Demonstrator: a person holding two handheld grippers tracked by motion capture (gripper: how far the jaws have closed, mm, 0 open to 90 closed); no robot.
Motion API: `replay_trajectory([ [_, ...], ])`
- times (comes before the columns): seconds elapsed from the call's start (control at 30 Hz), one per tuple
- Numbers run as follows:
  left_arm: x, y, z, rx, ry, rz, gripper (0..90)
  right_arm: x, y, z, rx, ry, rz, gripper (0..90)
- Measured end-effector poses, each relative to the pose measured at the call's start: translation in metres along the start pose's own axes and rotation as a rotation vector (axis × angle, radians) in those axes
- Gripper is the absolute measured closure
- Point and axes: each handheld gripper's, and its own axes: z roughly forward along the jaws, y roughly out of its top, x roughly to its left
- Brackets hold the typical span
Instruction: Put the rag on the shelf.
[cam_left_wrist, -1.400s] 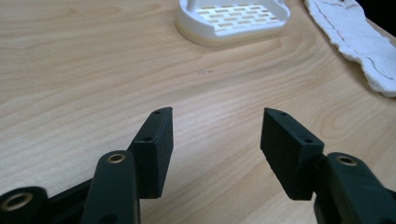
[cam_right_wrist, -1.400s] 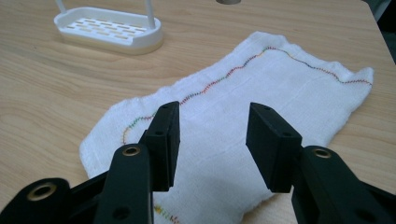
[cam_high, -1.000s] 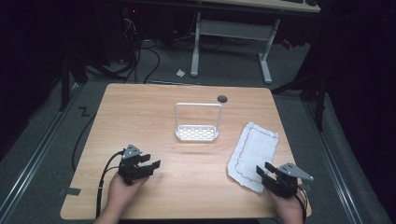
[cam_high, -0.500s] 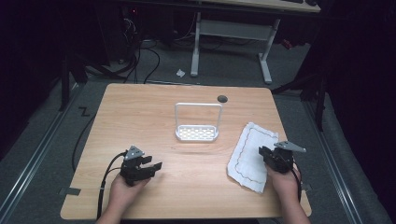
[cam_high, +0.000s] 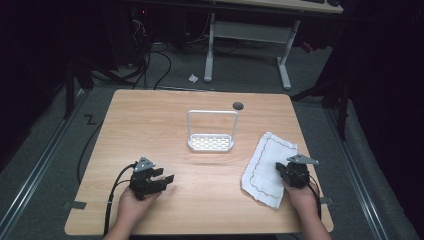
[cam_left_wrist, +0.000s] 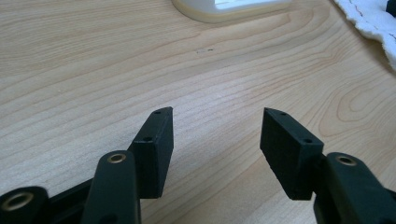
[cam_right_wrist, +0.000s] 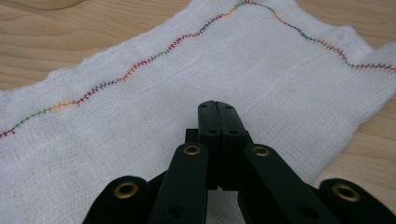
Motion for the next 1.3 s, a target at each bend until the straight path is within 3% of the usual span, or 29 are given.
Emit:
replay_trajectory([
  [0.6, -0.004, 0.001, 0.001, -0.007, -0.017, 0.005, 44.9, 0.041, -0.005, -0.004, -0.005, 0.123, -0.092, 90.0],
  [1.0, -0.008, 0.001, 0.002, -0.006, -0.03, 0.012, 45.1, 0.098, -0.004, -0.006, 0.013, 0.252, -0.223, 90.0],
  [1.3, -0.034, -0.001, 0.012, 0.004, -0.101, 0.057, 46.6, 0.139, -0.003, -0.006, 0.015, 0.338, -0.322, 90.0],
])
